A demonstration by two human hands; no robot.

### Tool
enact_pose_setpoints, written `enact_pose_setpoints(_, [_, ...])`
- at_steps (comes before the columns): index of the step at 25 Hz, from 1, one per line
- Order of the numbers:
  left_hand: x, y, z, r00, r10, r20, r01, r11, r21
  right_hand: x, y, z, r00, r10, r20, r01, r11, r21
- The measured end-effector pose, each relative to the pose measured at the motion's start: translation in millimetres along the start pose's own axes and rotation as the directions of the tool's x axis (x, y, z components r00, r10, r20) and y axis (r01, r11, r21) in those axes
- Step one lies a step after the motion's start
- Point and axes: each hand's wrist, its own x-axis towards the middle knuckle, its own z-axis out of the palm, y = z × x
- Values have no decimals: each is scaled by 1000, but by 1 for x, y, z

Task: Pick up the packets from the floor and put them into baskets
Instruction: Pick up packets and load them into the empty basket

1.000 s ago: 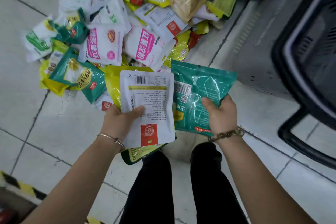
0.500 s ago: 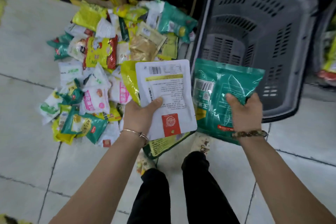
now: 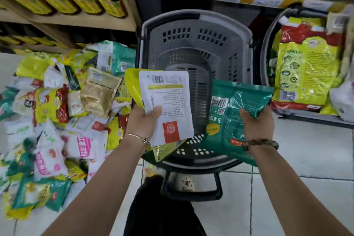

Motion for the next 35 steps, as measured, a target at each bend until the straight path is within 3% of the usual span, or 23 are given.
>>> enact_pose_setpoints(4, [56, -4, 24, 1000, -23, 18, 21, 994, 104, 36, -2, 27, 997, 46, 62, -36, 988, -152])
enact_pose_setpoints(10, [177, -49, 90, 966, -222, -135, 230, 972, 45, 117, -2, 123, 955, -21, 294, 119, 940, -320])
enact_pose_setpoints(13, [239, -83, 121, 961, -154, -231, 173, 983, 63, 169, 9, 186, 964, -19, 266, 112, 933, -342])
enact_pose_setpoints(17, [307, -121, 136, 974, -15, -226, 58, 982, 182, 227, 37, 249, 958, 8, 286, 92, 938, -335])
enact_pose_setpoints(21, [343, -135, 141, 970, 75, -232, -45, 991, 129, 254, 57, 291, 919, -102, 382, 212, 943, -257])
enact_pose_setpoints(25, [350, -128, 148, 986, 79, -144, -79, 997, 5, 263, 80, 300, 969, 48, 243, -60, 997, 44])
enact_pose_setpoints(29, [349, -126, 153, 1000, -28, 8, 28, 1000, 4, 258, 94, 293, 985, 35, 167, -47, 997, 68])
enact_pose_setpoints(31, [360, -130, 152, 999, -38, -36, 43, 988, 145, 259, 93, 295, 996, -15, 85, 13, 1000, 14])
enact_pose_setpoints(33, [372, -134, 148, 994, 58, -92, -16, 913, 408, 259, 89, 298, 993, -112, 26, 114, 987, -117])
enact_pose_setpoints(35, [370, -135, 149, 973, 203, -113, -107, 823, 558, 256, 87, 298, 971, -236, 46, 240, 937, -255])
